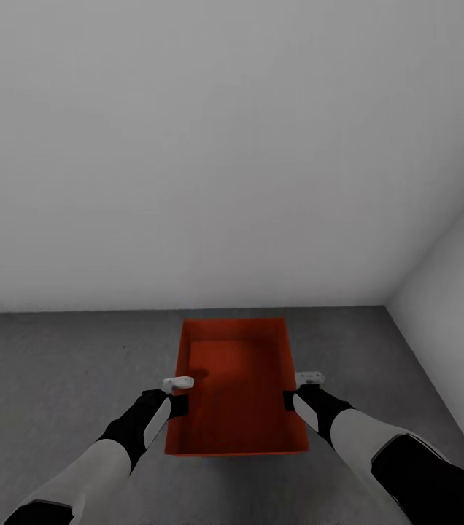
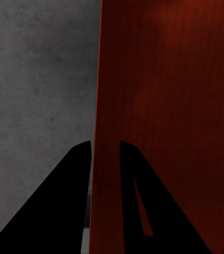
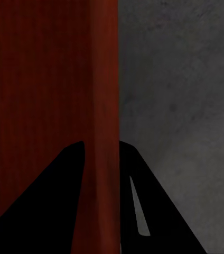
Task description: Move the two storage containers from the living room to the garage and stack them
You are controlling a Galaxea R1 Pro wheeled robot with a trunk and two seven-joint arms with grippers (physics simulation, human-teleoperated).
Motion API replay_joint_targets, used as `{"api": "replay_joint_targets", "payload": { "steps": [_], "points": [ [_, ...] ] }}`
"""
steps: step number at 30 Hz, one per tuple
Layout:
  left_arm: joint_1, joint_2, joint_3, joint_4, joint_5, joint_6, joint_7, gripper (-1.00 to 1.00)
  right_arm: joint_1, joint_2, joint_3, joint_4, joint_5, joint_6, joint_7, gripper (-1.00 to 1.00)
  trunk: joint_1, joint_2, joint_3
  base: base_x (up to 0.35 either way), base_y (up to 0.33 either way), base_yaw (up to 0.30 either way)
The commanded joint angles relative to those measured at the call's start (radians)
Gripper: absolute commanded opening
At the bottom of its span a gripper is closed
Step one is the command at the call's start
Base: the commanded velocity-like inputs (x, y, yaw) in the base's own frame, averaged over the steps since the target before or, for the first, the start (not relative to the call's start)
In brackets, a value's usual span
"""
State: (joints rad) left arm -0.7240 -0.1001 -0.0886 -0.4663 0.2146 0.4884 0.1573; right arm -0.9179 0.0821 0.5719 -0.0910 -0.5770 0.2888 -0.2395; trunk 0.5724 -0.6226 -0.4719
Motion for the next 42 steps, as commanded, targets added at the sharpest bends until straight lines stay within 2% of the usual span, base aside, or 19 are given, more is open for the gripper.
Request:
{"api": "replay_joint_targets", "payload": {
  "steps": [1,13,26,42],
  "points": [
    [0.0,0.002,0.003,0.0,-0.009,0.009,0.015,-1.0,-0.001,-0.001,-0.021,-0.004,0.025,0.003,-0.009,-1.0,0.0,-0.001,-0.003,0.0,0.0,0.0],
    [0.0,0.002,0.003,0.0,-0.009,0.009,0.015,-1.0,-0.001,-0.001,-0.021,-0.004,0.025,0.003,-0.009,-1.0,0.0,-0.001,-0.02,0.0,0.0,0.0],
    [0.0,0.002,0.003,0.0,-0.009,0.009,0.015,-1.0,-0.001,-0.001,-0.021,-0.004,0.025,0.002,-0.009,-1.0,0.0,-0.001,-0.021,0.003,0.0,0.0],
    [0.0,0.002,0.003,0.0,-0.009,0.009,0.015,-1.0,-0.001,-0.001,-0.021,-0.004,0.025,0.003,-0.009,-1.0,0.0,-0.001,-0.021,0.093,0.012,0.0]
  ]
}}
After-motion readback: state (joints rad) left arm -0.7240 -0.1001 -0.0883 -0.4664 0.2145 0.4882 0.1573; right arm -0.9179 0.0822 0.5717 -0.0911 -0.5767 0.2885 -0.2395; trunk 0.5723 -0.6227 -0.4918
